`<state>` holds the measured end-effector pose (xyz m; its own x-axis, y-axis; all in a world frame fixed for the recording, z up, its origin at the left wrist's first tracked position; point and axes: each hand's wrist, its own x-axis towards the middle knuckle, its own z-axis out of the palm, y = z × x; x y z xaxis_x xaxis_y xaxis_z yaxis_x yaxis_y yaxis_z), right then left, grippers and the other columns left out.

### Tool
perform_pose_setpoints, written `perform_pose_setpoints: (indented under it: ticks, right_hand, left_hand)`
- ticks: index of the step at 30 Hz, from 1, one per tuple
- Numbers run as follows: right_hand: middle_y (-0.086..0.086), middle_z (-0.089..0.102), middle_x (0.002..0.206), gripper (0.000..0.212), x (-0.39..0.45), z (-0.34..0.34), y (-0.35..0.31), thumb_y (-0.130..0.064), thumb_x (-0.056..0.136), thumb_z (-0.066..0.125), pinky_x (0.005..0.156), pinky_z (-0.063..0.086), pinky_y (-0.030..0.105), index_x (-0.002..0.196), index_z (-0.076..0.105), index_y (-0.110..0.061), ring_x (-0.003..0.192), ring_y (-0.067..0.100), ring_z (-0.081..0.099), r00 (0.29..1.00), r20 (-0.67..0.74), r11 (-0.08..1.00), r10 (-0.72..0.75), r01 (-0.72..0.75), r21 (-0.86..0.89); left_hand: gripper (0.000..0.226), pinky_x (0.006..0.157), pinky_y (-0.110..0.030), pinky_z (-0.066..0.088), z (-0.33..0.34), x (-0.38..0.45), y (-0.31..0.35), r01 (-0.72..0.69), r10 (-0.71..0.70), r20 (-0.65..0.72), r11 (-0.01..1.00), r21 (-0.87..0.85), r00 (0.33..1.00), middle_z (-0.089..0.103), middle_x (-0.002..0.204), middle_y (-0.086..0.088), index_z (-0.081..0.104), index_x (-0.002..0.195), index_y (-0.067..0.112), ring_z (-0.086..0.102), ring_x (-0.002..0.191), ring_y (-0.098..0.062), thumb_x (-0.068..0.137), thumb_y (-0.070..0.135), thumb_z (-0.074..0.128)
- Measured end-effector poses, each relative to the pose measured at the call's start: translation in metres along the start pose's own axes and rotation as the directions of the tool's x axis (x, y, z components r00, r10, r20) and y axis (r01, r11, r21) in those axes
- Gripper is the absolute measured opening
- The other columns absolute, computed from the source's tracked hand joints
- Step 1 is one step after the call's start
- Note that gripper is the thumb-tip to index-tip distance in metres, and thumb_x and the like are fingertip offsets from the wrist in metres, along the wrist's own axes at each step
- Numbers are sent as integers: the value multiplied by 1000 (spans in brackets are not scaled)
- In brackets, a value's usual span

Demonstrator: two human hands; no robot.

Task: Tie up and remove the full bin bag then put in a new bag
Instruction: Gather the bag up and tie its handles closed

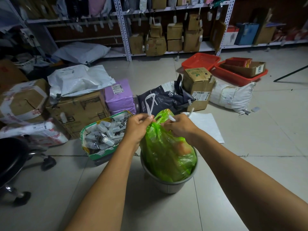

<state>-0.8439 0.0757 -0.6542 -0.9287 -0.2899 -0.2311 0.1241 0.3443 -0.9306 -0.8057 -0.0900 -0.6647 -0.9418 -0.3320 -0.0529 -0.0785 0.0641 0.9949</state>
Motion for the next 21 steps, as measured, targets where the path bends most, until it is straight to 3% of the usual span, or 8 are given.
perform_pose_setpoints:
  ticks: [3,7,11,16,21]
  right_hand:
    - [-1,49,52,27,-1,-2,0,-17,84,73,50,38,25,62,59,-14,49,14,43,999,30,997,37,-39,73]
    - [7,59,65,11,-5,-6,-4,-10,83,73,50,47,23,76,67,-7,50,11,50,1000,-11,973,5,-3,231]
    - [10,67,68,10,-7,-9,-10,-2,81,73,55,53,26,75,69,-9,54,14,56,995,-67,923,-77,97,372]
    - [3,67,63,7,-2,-10,-19,-1,81,72,57,52,27,78,71,-7,54,13,55,983,-130,921,-131,169,350]
    - [-3,69,68,7,5,-3,-22,-12,81,75,54,48,20,78,72,-18,58,7,57,971,-188,945,-146,193,265]
  left_hand:
    - [16,82,-35,56,1,2,0,-5,7,-23,997,78,1000,75,78,2,74,76,21,69,77,-12,89,12,69]
    - [25,85,-36,56,1,5,3,38,-26,-78,986,163,997,75,76,8,75,61,28,70,83,-15,83,15,74]
    - [25,84,-36,57,4,2,9,32,-16,-63,967,251,998,74,76,10,75,66,32,70,84,-16,81,13,71]
    - [11,86,-41,57,2,-1,16,-4,-8,31,923,385,999,74,78,10,80,85,23,70,84,-15,85,18,70]
    - [11,88,-47,55,-2,-3,17,-44,-8,128,913,406,992,76,81,3,79,83,22,71,86,-19,87,27,70]
